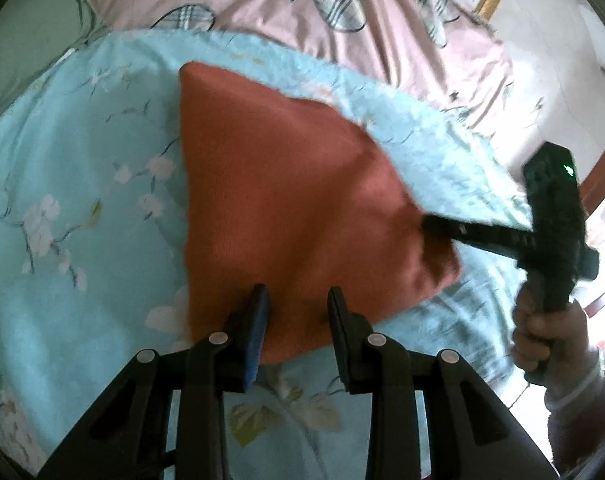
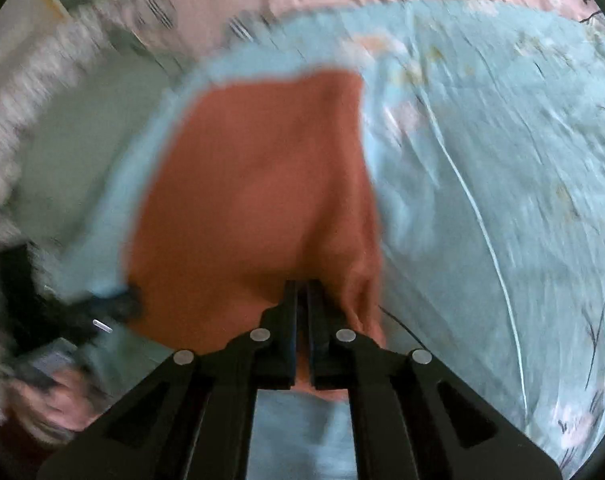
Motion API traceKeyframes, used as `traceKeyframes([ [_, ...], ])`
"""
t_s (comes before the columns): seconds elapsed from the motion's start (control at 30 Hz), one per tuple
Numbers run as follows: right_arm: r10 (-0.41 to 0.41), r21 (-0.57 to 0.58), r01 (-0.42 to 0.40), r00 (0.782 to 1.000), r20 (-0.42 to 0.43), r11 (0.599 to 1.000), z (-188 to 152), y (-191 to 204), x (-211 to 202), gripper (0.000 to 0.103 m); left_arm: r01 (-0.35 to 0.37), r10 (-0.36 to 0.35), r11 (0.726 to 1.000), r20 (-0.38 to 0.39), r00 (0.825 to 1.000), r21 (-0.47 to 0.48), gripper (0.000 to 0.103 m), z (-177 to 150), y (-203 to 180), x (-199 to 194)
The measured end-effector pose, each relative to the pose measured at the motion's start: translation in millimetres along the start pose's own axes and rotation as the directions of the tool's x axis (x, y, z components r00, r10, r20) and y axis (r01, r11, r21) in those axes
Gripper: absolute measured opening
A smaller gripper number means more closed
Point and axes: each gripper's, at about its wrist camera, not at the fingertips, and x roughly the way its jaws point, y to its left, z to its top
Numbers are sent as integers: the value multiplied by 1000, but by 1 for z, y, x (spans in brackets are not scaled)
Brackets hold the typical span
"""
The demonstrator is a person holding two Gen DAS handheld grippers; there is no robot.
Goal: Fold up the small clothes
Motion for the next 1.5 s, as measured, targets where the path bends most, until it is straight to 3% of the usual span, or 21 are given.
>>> traceKeyframes([
  [0.13,-4,18,4,1000,14,1000,0,-4,-3,1,18,-20,998,-25,999,-65,24,-6,14,13],
  [0.6,-36,29,36,999,18,999,-21,4,-33,5,-36,34,998,-30,999,-58,24,-11,5,4],
  [0.7,-33,32,32,999,31,999,-29,6,-47,8,-68,67,996,-6,998,-55,30,-15,0,-10],
  [0.73,-31,36,29,999,35,999,-31,6,-51,15,-75,75,996,4,997,-56,38,-17,0,-14],
  [0.77,-33,39,32,999,42,999,-35,7,-56,31,-82,83,995,14,996,-62,49,-20,0,-19],
  [0.83,-34,38,32,998,60,999,-41,8,-65,47,-105,107,992,25,994,-75,63,-24,2,-28],
  [1.07,-33,35,30,996,82,999,-27,8,-67,47,-163,165,984,20,986,-73,65,-30,4,-41],
  [1.3,-24,4,24,994,108,1000,-8,22,-69,49,-188,192,977,29,981,-101,65,-11,14,-40],
  [1.43,-40,-61,47,994,102,997,-21,36,-73,75,-246,251,967,59,966,-70,70,-5,8,-49],
  [1.5,-45,-84,53,995,90,995,-28,39,-74,81,-287,290,957,79,954,-43,77,-5,3,-56],
])
